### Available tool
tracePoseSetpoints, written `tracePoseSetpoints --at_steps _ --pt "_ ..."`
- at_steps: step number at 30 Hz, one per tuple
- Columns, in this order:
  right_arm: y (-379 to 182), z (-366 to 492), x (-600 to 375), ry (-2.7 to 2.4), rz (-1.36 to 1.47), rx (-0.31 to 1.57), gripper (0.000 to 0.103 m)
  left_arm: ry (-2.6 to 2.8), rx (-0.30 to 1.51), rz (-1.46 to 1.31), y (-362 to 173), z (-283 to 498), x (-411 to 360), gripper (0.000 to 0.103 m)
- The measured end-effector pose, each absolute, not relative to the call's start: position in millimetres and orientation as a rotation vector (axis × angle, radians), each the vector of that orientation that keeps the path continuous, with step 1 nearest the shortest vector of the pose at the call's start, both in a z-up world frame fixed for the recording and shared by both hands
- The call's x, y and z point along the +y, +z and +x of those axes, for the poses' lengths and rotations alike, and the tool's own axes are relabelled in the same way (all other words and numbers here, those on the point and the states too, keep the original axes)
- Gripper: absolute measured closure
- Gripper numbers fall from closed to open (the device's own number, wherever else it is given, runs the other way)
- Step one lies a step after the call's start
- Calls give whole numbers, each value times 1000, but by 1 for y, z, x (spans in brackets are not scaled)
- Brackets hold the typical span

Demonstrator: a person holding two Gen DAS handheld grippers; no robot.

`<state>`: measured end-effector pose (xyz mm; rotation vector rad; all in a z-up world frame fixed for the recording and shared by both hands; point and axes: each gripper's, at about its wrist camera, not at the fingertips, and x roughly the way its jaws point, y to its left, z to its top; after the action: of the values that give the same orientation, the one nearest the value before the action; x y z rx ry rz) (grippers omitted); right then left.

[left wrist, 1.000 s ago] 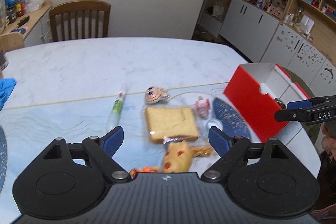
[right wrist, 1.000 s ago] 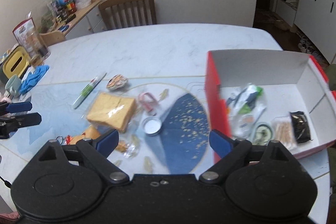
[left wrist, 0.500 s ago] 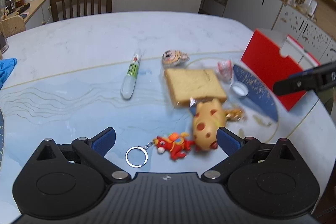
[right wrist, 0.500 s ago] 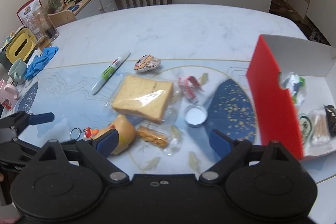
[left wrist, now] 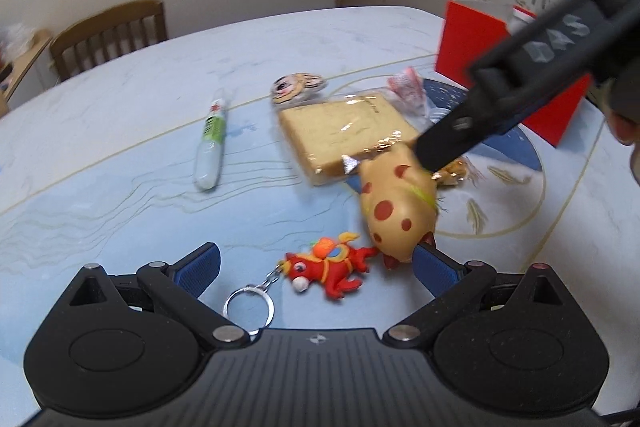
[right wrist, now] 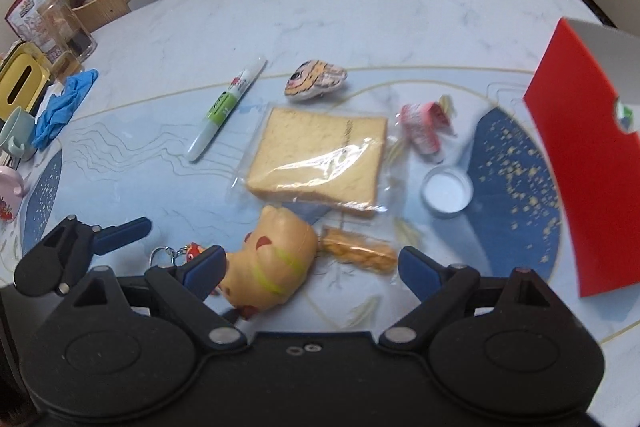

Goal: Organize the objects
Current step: 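Withdraw both tools back toward the remaining table items, then grasp the yellow toy with the right tool while the left grasps the red keychain toy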

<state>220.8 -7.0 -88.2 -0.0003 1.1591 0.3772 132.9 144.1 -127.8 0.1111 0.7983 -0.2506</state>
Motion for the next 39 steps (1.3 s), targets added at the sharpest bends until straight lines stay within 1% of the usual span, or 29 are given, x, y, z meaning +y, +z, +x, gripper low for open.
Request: tracePoseSetpoints --at_steps 4,10,12,16,17,20,23,24,28,33,34,36,39 --pt "-98 223 4 363 14 1191 11 -285 795 122 -131 136 137 0" --pt "-108 224 16 348 11 1220 16 -309 810 80 -134 141 135 0" --pt "-110 224 19 347 2 1223 20 -318 814 69 -135 142 136 2" --pt "-113 224 21 346 -4 1228 24 -333 821 42 -136 141 140 6" --pt "-114 224 22 344 -6 1229 26 -335 823 37 -136 140 142 7" --pt "-117 224 21 346 -1 1241 38 -339 825 15 -137 139 147 9" --pt "-118 224 19 357 26 1249 53 -352 826 -18 -136 138 154 9" --pt "-117 224 18 362 30 1246 57 -361 824 -28 -135 137 156 9" --pt "-110 222 15 369 26 1222 58 -368 814 -38 -135 135 162 9" --pt "-105 221 9 377 24 1212 59 -339 844 -36 -139 141 160 9" --pt "-104 219 8 379 20 1208 59 -336 843 -31 -140 141 159 10" --pt "-102 217 6 382 16 1202 59 -336 847 -18 -140 143 156 24" --pt "-100 214 2 389 21 1198 59 -319 849 9 -141 143 154 32"
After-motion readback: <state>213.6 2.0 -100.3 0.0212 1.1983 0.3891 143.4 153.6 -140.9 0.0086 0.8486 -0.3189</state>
